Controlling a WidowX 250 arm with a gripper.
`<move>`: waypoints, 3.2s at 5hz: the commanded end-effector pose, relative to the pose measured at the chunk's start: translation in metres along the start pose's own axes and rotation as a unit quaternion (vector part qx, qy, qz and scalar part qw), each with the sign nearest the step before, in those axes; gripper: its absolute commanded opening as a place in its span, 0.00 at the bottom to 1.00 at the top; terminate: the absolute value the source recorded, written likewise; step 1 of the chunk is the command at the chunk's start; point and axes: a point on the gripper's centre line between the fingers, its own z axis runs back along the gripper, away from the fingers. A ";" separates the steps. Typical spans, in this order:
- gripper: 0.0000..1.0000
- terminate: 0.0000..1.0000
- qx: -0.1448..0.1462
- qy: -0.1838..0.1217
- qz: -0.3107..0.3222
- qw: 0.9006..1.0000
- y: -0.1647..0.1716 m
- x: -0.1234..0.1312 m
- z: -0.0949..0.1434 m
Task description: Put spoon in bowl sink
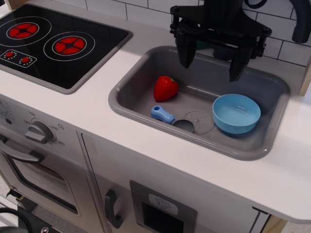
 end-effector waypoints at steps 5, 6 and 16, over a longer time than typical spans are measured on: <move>1.00 0.00 0.030 -0.030 0.439 0.897 0.101 0.019 -0.074; 1.00 0.00 0.025 -0.032 0.484 0.874 0.097 0.024 -0.087; 0.00 0.00 0.071 0.020 0.604 0.793 0.086 0.010 -0.151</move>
